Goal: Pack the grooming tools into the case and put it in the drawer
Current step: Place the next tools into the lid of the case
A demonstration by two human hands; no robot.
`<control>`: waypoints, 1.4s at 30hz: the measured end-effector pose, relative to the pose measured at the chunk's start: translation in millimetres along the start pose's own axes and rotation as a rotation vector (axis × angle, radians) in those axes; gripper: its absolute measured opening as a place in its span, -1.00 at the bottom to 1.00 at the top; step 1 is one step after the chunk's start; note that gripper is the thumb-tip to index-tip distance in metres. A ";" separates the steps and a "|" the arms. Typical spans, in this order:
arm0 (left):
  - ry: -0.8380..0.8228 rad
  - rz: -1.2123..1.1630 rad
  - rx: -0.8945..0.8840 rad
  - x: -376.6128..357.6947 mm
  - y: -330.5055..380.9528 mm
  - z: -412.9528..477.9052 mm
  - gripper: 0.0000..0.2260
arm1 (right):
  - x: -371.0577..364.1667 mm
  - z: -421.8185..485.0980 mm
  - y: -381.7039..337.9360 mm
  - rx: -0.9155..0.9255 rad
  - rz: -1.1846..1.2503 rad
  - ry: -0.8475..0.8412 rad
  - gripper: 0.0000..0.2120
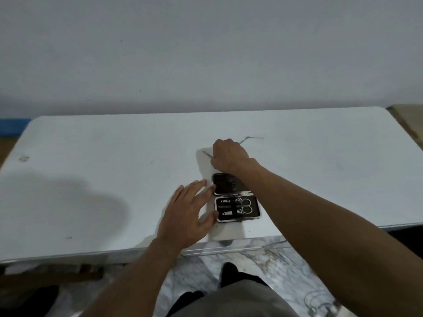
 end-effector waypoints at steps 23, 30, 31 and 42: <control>-0.043 0.046 0.000 -6.7 -1.3 -1.7 -0.41 | 27.1 -86.7 53.5 0.051 0.021 0.116 -0.87; -0.011 0.036 -0.002 -4.7 -1.2 -1.0 -0.42 | 21.3 -97.8 66.1 0.037 -0.052 0.130 -0.91; -0.009 0.036 0.004 -4.7 -1.7 -1.2 -0.42 | 20.9 -96.9 66.0 0.041 -0.060 0.133 -0.90; 0.018 0.049 0.009 -3.5 -1.7 -0.2 -0.44 | 9.1 -93.1 67.5 0.069 -0.086 0.147 -0.78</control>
Point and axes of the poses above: each hand's wrist, its own z-axis towards the middle knuckle, its own x-axis out of the back of the hand, y = z × x, the point moved 10 cm from there along z, towards the middle knuckle, and after that the axes turned 1 degree about -z, right-handed, at the moved point
